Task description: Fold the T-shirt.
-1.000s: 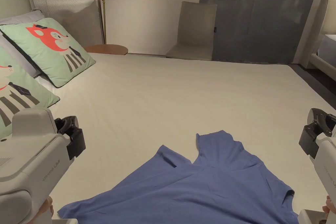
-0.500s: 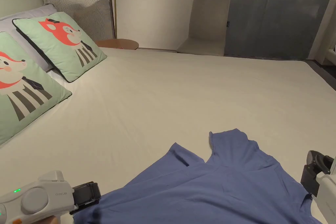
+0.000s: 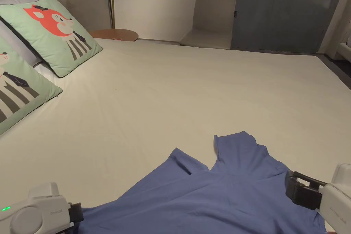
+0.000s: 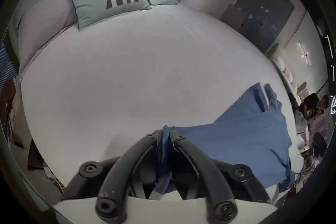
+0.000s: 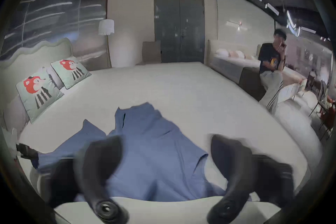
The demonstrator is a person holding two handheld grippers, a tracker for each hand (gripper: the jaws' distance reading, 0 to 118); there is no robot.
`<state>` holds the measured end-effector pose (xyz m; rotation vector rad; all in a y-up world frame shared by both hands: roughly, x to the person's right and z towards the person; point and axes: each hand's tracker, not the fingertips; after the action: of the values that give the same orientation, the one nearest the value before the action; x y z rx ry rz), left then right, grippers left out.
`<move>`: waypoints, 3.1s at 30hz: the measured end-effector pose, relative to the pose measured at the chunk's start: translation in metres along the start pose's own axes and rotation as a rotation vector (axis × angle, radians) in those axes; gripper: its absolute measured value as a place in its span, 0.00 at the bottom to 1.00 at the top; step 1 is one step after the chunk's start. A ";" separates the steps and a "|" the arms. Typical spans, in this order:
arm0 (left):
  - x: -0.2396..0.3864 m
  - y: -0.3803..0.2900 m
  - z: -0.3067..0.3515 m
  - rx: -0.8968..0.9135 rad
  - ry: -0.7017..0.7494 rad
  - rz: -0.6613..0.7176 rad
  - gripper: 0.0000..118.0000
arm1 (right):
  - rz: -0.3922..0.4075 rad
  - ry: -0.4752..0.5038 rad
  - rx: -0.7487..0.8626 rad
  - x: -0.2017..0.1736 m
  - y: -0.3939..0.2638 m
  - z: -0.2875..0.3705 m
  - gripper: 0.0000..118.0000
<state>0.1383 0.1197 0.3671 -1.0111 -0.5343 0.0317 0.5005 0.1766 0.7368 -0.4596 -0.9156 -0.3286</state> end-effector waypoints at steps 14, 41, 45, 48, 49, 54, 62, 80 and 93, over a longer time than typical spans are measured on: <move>0.026 -0.007 0.020 0.072 -0.015 -0.088 0.03 | -0.012 -0.040 -0.395 0.015 0.022 -0.196 0.89; 0.062 -0.025 0.153 0.558 -0.175 -0.233 0.03 | -0.014 -0.019 0.466 0.021 0.005 0.160 0.03; 0.069 -0.032 0.179 0.661 -0.204 -0.233 0.03 | -0.013 -0.042 0.539 0.024 0.007 0.197 0.02; 0.077 -0.023 0.196 0.686 -0.219 -0.231 0.03 | 0.003 -0.050 0.586 0.027 0.019 0.214 0.03; 0.080 -0.017 0.201 0.699 -0.232 -0.229 0.03 | 0.009 -0.057 0.602 0.026 0.025 0.218 0.02; 0.105 0.024 0.234 0.777 -0.257 -0.258 0.03 | 0.008 -0.067 0.691 0.027 0.073 0.234 0.03; 0.143 0.101 0.283 0.892 -0.301 -0.264 0.03 | 0.019 -0.063 0.831 0.019 0.154 0.252 0.03; 0.219 0.306 0.251 0.991 -0.281 -0.211 0.03 | 0.009 -0.087 0.878 -0.003 0.368 0.135 0.03; 0.266 0.385 0.167 1.018 -0.273 -0.130 0.03 | -0.009 -0.105 0.852 -0.012 0.424 0.016 0.03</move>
<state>0.3805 0.5323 0.2329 0.0270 -0.7175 0.2985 0.6778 0.5485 0.6335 0.3150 -1.0661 0.0957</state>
